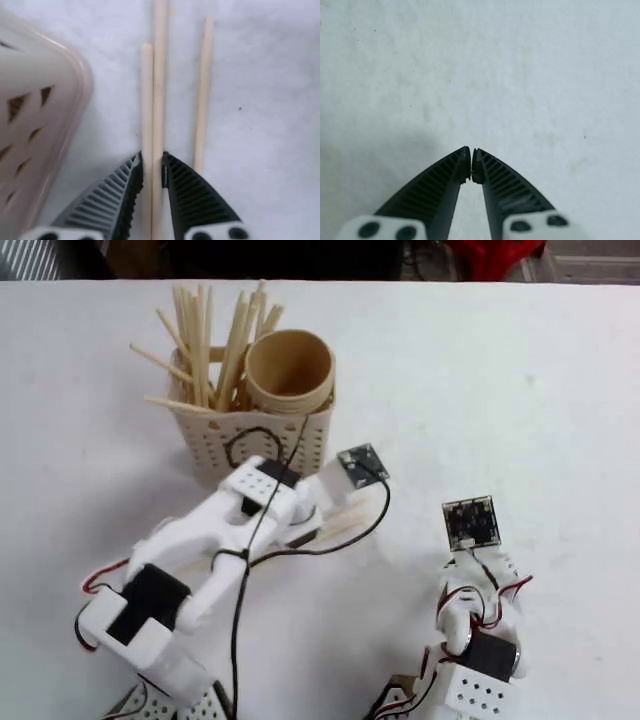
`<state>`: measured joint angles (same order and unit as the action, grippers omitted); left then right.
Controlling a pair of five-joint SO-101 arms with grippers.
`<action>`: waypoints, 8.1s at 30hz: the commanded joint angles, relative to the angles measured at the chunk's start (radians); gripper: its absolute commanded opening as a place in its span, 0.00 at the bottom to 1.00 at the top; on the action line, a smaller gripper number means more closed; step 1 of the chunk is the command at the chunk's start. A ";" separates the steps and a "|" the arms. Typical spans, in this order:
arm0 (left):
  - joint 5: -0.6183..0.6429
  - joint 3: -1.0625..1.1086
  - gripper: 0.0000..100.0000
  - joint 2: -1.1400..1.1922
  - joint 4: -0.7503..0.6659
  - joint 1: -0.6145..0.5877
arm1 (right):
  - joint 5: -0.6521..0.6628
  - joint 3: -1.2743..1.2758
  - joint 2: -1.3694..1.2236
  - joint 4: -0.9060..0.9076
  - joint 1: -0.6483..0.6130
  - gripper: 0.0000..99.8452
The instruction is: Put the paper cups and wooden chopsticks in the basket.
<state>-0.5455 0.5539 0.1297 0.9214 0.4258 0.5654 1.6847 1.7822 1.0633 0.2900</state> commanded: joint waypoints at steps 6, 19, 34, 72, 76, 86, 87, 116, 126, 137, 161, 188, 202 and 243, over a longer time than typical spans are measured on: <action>0.032 -0.075 0.02 -0.153 0.152 -0.004 | 0.003 0.006 0.008 0.002 0.007 0.02; 0.078 0.046 0.02 -0.785 0.227 -0.001 | 0.003 0.006 0.008 0.002 0.007 0.02; 0.385 -0.512 0.02 -1.033 0.140 -0.056 | 0.003 0.006 0.008 0.002 0.007 0.02; 0.526 0.040 0.03 -0.533 -0.647 -0.458 | 0.003 0.006 0.008 0.002 0.007 0.02; 0.457 -0.121 0.10 -0.553 -0.552 -0.455 | 0.003 0.006 0.008 0.002 0.007 0.02; 0.514 -0.601 0.11 -0.598 -0.124 -0.458 | 0.003 0.006 0.008 0.002 0.007 0.02; 0.512 -0.598 0.11 -0.598 -0.110 -0.458 | 0.003 0.006 0.008 0.002 0.007 0.02; 0.190 -0.367 0.02 -0.745 0.540 -0.282 | 0.003 0.006 0.008 0.002 0.007 0.02; 0.184 -0.701 0.02 -0.329 0.420 -0.460 | 0.003 0.006 0.008 0.002 0.007 0.02; 0.190 -1.048 0.03 -0.375 0.595 -0.403 | 0.003 0.006 0.008 0.002 0.007 0.02; 0.012 0.103 0.16 -0.312 0.037 0.027 | 0.003 0.006 0.008 0.002 0.007 0.02; 0.020 -0.167 0.02 0.104 0.221 0.028 | 0.003 0.006 0.008 0.002 0.007 0.02; 0.061 -0.252 0.02 -0.780 0.351 0.134 | 0.003 0.006 0.008 0.002 0.007 0.02; 0.462 -0.563 0.15 -0.576 0.078 -0.395 | 0.003 0.006 0.008 0.002 0.007 0.02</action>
<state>-0.0913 0.0859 -0.4365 0.9106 0.0391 0.5654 1.6847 1.7822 1.0633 0.2900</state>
